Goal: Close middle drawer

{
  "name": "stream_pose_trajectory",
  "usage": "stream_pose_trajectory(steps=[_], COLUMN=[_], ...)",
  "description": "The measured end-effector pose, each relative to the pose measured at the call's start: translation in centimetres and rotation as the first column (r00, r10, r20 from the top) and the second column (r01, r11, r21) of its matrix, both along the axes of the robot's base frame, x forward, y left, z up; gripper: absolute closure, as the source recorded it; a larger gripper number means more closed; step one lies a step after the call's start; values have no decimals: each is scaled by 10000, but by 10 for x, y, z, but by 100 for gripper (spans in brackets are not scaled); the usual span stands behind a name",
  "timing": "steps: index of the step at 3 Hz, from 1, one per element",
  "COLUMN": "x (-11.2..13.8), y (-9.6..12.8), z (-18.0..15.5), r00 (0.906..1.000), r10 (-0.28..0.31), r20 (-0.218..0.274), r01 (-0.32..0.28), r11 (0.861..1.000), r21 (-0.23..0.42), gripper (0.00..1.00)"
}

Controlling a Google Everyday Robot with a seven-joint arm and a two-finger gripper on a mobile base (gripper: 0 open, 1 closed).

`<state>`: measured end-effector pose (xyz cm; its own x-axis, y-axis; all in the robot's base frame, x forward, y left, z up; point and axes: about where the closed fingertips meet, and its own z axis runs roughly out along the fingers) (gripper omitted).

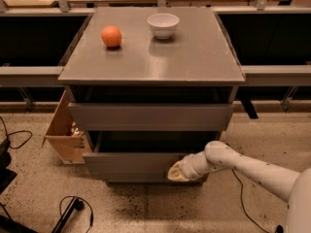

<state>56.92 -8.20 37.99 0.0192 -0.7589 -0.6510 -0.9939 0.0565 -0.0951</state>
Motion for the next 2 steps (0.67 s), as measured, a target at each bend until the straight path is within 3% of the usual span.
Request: stream_pose_trajectory(steps=[2], x=[57], y=[8], z=[1], r00=[9977], r10=[-222], r20=[634], r01=[225], r11=[9997], r21=[-41], gripper=[100])
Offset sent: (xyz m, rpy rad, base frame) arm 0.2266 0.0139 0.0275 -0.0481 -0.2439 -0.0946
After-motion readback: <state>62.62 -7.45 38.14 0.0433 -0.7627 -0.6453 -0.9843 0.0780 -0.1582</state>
